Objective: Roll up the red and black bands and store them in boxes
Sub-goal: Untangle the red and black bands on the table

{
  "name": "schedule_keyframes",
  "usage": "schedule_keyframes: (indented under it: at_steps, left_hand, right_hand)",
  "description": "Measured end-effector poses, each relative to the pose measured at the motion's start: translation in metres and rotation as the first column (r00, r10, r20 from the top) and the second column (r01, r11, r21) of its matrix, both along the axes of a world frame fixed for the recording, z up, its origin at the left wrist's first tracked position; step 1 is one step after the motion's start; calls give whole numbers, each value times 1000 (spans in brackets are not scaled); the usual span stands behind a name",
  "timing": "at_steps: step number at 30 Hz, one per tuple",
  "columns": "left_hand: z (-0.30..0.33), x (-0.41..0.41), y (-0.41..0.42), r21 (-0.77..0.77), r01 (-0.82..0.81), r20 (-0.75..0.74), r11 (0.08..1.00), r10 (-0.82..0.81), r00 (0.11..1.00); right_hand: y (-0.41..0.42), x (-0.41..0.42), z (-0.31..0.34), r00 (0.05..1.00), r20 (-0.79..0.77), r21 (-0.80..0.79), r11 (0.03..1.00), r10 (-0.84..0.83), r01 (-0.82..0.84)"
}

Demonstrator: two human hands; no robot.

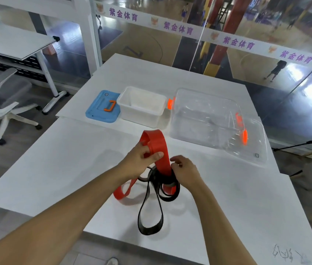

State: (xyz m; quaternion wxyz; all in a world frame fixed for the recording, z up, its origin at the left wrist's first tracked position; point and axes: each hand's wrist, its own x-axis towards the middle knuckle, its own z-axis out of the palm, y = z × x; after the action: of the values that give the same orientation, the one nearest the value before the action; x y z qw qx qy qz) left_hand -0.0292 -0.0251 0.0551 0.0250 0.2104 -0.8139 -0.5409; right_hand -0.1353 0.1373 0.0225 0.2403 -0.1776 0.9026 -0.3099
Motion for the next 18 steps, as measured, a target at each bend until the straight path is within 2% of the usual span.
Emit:
schedule_keyframes:
  at_steps: [2,5,7,9,12,14,15,18]
  left_hand:
    - [-2,2,-3,-4,1,-2,1000,-1,1000]
    - [-2,2,-7,21,-33,7,999,33,999]
    - [-1,2,-8,13,-33,-15,999,33,999]
    - [-3,3,-9,22,-34,-20,999,34,999]
    - [-9,4,-11,53,-65,9,996,65,998]
    - [-9,4,-10,46,-75,10,996,75,997]
    - [-10,3,-11,50,-81,4,995,81,997]
    - [-13,4,-17,38,-103,-24,994,104,994]
  right_hand:
    - [2,1,-5,991,127,-33,999,31,-27]
    - [6,6,-8,966,222,-188,978,130,-88]
    - [8,7,-13,957,225,-225,965,183,-132]
    - [8,9,-17,954,212,-195,966,211,-170]
    - [4,12,-20,961,67,-95,960,270,-263]
    - [0,17,-20,969,-16,-62,967,246,-247]
    - [0,19,-21,977,-6,-82,974,213,-213]
    - [-1,24,-26,972,201,-211,975,118,-75]
